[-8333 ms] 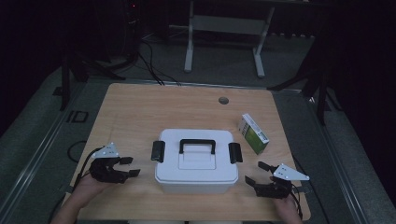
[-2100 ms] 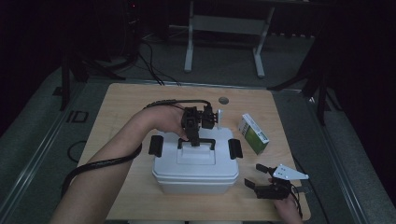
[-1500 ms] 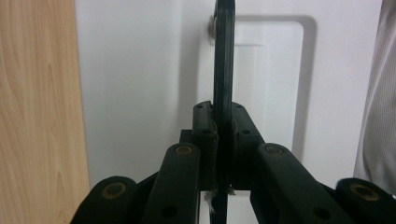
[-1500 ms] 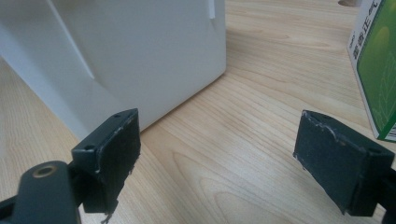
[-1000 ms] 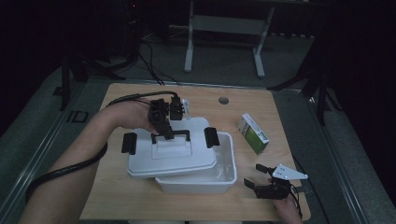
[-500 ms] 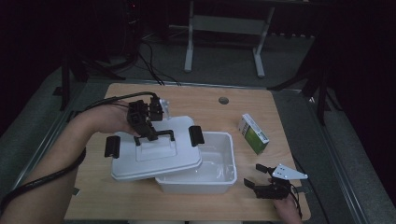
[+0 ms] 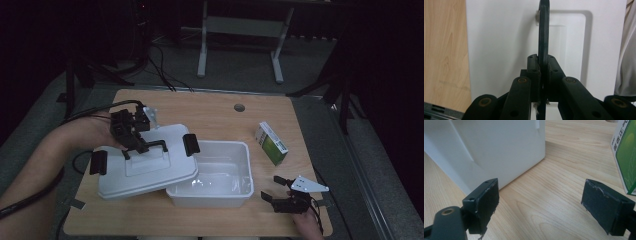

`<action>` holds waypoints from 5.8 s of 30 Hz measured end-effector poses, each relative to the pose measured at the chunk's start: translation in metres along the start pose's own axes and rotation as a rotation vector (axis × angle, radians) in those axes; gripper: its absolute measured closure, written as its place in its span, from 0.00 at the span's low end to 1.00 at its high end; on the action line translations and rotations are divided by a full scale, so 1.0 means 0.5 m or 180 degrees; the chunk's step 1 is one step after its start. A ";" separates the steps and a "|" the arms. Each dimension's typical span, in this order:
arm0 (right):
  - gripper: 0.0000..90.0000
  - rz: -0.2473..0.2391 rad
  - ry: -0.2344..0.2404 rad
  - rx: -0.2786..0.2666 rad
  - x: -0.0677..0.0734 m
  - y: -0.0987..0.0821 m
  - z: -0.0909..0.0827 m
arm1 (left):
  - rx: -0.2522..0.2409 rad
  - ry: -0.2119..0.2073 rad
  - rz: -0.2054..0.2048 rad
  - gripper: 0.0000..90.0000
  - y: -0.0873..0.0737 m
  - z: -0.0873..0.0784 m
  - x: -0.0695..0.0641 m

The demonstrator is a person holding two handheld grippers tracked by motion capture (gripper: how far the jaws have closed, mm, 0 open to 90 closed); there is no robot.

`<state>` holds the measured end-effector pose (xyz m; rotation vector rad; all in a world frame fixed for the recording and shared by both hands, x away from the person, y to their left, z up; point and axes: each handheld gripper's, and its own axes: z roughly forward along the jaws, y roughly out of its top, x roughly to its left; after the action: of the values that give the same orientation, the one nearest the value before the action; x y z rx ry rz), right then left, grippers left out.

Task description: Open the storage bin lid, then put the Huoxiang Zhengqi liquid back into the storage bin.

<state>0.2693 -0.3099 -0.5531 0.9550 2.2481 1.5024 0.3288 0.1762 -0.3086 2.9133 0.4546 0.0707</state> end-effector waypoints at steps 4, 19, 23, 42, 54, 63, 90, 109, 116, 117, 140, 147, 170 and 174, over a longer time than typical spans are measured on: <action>0.16 0.0004 -0.0004 0.0003 0.001 0.001 0.000 | -0.0017 0.0007 -0.0078 0.94 -0.030 -0.005 0.002; 0.16 0.0005 -0.0008 0.0027 0.002 0.001 0.002 | -0.0038 0.0067 -0.0410 0.94 -0.143 -0.008 0.009; 0.16 -0.0004 -0.0011 0.0035 0.003 0.001 0.003 | 0.0001 0.0074 -0.0510 0.94 -0.169 0.004 0.014; 0.16 -0.0009 -0.0010 0.0033 0.004 0.001 0.004 | -0.0045 0.0053 -0.0661 0.94 -0.222 0.111 0.040; 0.16 -0.0010 -0.0004 0.0072 0.007 0.000 0.007 | -0.0014 -0.0036 -0.0730 0.94 -0.230 0.205 0.059; 0.16 -0.0026 0.0009 0.0066 0.007 0.000 0.007 | -0.0037 0.0061 -0.0809 0.94 -0.230 0.240 0.078; 0.16 -0.0026 0.0022 0.0051 0.007 0.000 0.005 | -0.0036 0.0104 -0.0870 0.94 -0.217 0.301 0.115; 0.16 -0.0019 0.0027 0.0080 0.006 0.000 0.007 | -0.0217 0.0105 -0.1034 0.76 -0.223 0.292 0.123; 0.16 -0.0022 0.0006 0.0070 0.006 0.000 0.005 | -0.0215 0.0232 -0.1207 0.66 -0.230 0.289 0.128; 0.16 -0.0019 0.0001 0.0072 0.006 0.000 0.005 | -0.0231 0.0238 -0.1209 0.62 -0.232 0.289 0.128; 0.15 0.0186 -0.0072 0.0105 -0.006 0.013 -0.030 | -0.0259 0.0290 -0.1312 0.42 -0.254 0.285 0.119; 0.14 0.0239 -0.0308 0.0158 -0.010 0.013 -0.043 | -0.0290 0.0308 -0.1340 0.42 -0.259 0.282 0.116; 0.14 0.0376 -0.0715 0.0288 -0.083 0.129 -0.053 | -0.0282 0.0270 -0.1325 0.42 -0.262 0.283 0.110; 0.14 0.0408 -0.0793 0.0289 -0.098 0.154 -0.046 | -0.0265 0.0261 -0.1322 0.42 -0.260 0.285 0.110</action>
<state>0.3214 -0.3398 -0.4806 1.2593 2.1258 1.2582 0.3535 0.2887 -0.4725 2.6797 1.0309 0.1444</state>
